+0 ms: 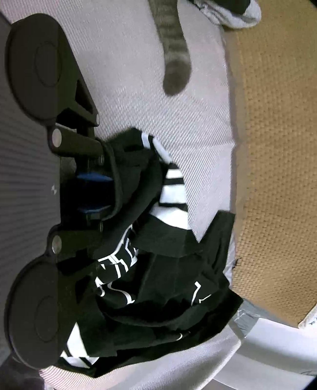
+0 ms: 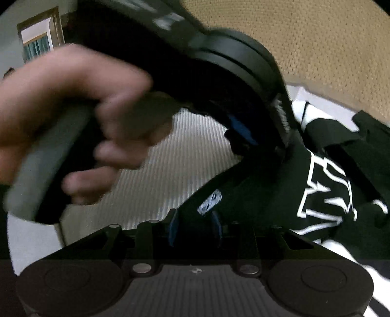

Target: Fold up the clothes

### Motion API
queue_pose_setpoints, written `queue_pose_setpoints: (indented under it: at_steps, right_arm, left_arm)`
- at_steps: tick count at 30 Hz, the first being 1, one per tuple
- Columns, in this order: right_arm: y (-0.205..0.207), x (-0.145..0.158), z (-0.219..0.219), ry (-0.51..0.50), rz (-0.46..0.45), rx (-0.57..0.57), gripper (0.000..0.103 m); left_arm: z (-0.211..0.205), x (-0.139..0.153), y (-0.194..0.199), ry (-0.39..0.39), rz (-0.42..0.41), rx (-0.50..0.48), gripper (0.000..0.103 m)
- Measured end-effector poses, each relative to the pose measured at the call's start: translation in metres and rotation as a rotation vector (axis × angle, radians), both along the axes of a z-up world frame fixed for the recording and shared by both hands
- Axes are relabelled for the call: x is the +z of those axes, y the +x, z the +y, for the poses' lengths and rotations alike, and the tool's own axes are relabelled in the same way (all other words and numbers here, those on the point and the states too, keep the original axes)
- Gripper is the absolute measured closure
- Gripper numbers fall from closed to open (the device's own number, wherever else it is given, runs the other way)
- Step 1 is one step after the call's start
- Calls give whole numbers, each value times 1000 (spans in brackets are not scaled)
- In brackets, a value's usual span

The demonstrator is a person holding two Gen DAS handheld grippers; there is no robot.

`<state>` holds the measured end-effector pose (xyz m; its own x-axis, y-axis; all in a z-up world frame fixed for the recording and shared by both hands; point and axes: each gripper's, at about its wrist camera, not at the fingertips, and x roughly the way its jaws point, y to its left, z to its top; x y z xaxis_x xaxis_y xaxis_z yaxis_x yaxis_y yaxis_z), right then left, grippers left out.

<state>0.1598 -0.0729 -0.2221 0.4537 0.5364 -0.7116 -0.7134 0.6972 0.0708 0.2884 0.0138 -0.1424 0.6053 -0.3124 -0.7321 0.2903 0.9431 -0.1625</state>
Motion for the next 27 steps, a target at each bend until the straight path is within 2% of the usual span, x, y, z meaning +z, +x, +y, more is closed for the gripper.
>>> queue_pose_setpoints:
  at_steps: [5,7,9,12,16,19,22,27]
  right_arm:
    - [-4,7,0,-53,-50,28,69]
    - [-3,16,-10,-46,-58,44,69]
    - [2,26,-24,-38,-63,44,63]
    - [15,40,-46,-37,-95,-41,62]
    - [44,54,-83,7,-88,-160,62]
    - [68,51,-95,-55,-112,-237,62]
    - [78,45,-107,-105,-105,-264,62]
    - [83,37,-104,-212,-165,-261,62]
  left_arm:
    - [12,14,-22,-8,-19,9,70]
    - [13,15,-30,-7,-23,16,69]
    - [12,15,-38,-17,-31,28,69]
    - [5,12,-48,-31,-21,25,69]
    - [-13,6,-63,0,-11,-18,69]
    - [-18,3,-78,-10,-28,-8,69]
    - [-19,-1,-87,-46,4,9,69]
    - [-25,-7,-97,-13,42,-20,69]
